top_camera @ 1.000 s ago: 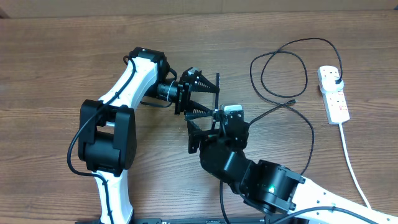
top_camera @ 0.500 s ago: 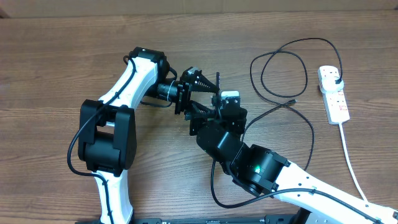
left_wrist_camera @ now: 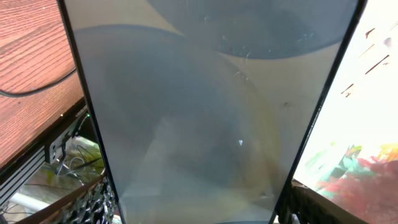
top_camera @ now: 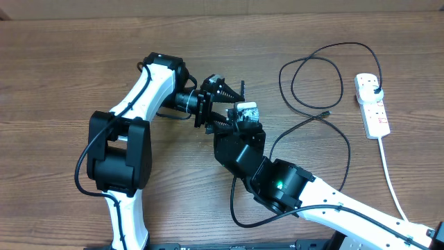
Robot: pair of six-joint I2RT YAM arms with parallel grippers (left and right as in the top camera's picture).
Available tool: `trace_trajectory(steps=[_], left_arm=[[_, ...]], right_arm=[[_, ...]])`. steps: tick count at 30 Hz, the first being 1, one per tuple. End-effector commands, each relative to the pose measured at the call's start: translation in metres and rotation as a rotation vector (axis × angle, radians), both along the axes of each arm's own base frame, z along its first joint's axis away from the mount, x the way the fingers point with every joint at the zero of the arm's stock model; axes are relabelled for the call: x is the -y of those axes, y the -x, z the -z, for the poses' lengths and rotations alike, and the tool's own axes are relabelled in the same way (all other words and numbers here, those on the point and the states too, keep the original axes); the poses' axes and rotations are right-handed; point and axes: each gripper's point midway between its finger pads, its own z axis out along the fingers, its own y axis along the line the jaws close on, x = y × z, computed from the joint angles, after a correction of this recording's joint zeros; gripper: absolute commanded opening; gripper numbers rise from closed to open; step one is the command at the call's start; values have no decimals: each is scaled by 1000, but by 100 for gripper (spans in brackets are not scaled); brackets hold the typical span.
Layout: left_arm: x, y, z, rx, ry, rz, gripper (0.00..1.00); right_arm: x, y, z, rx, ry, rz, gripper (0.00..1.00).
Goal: Plug charger to phone and switch on socket
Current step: 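Grasp the phone with the right gripper and release the left gripper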
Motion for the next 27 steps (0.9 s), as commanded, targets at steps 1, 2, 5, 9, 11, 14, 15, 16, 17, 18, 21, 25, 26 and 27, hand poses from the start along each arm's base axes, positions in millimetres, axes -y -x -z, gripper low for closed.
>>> trace_trajectory(steps=[1, 2, 5, 9, 11, 14, 15, 16, 17, 18, 21, 25, 26, 27], left_arm=[[1, -6, -8, 13, 30, -15, 82], [1, -6, -8, 13, 29, -15, 82], [1, -6, -8, 13, 29, -15, 82], [1, -6, -8, 13, 29, -15, 82], [1, -6, -8, 13, 29, -15, 82], [1, -6, -8, 13, 29, -15, 82], [1, -6, -8, 13, 29, -15, 82], [0, -6, -8, 13, 28, -15, 82], [0, -6, -8, 14, 25, -14, 82], [0, -5, -6, 16, 15, -9, 84], [-2, -6, -5, 18, 8, -11, 91], [-8, -11, -5, 17, 8, -30, 100], [-11, -13, -5, 17, 8, -38, 100], [-14, -16, -5, 15, 9, -50, 100]], right_arm=[[-6, -3, -13, 15, -35, -12, 54], [-6, -3, -13, 15, -35, -12, 53], [-6, -3, -14, 18, -36, -10, 43], [-5, -3, -13, 16, -33, -10, 31], [-5, -3, -14, 17, -35, -10, 25], [-5, -2, -16, 19, -39, -12, 19], [-6, -1, -17, 20, -43, -15, 17], [-6, -1, -18, 22, -45, -15, 16], [-6, -1, -19, 23, -49, -16, 15], [-5, 0, -22, 27, -55, -16, 14], [-3, 1, -28, 37, -69, -16, 13], [-1, 2, -34, 46, -83, -15, 13], [-1, 1, -35, 47, -84, -14, 13], [-1, 1, -35, 47, -84, -14, 12]])
